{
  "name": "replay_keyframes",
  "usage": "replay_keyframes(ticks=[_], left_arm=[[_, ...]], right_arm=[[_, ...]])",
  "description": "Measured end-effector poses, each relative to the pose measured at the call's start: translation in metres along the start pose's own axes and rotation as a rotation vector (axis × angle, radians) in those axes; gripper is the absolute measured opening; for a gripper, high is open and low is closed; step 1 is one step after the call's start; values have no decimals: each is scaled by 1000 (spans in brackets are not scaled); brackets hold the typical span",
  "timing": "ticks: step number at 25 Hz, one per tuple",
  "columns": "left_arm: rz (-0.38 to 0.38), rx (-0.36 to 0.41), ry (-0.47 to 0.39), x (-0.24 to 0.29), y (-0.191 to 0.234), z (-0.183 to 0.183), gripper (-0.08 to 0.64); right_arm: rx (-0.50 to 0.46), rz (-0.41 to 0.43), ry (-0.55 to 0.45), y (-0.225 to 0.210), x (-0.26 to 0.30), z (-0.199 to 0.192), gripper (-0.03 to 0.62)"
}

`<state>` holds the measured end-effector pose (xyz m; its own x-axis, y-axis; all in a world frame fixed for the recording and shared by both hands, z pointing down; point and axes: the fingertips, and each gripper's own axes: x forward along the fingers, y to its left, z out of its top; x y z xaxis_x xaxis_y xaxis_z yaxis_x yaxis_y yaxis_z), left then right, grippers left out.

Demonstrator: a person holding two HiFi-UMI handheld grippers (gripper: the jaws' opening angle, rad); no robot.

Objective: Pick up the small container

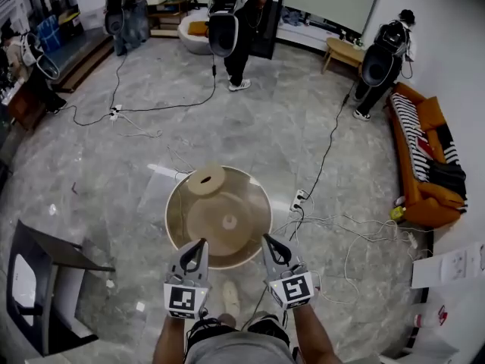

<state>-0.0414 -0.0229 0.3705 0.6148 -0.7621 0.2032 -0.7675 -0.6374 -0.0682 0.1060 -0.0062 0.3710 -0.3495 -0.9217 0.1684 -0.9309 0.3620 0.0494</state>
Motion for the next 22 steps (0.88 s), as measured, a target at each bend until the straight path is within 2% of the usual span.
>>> replay_keyframes(ticks=[4,6,9,11,13,17,22], left_arm=[[30,-47,23,33,21,-10,17],[46,-68,34,46,28,-22,17],[58,-50,37,66,38,-44,17],[80,-99,54,79,45,-52,17],[92,-103,67,91,54,-67,17],[137,-152,102,115,65,-103,17],[174,-196,137,147,75,-159,17]], right_arm=[[-6,27,9,-11,45,-12,0],[-6,46,12,-13,63,-24,0],[-11,75,21,-18,90,-41,0],[-10,96,32,-20,109,-53,0],[-2,120,53,-20,126,-67,0],[3,167,99,-23,158,-103,0],[13,214,150,-30,195,-166,0]])
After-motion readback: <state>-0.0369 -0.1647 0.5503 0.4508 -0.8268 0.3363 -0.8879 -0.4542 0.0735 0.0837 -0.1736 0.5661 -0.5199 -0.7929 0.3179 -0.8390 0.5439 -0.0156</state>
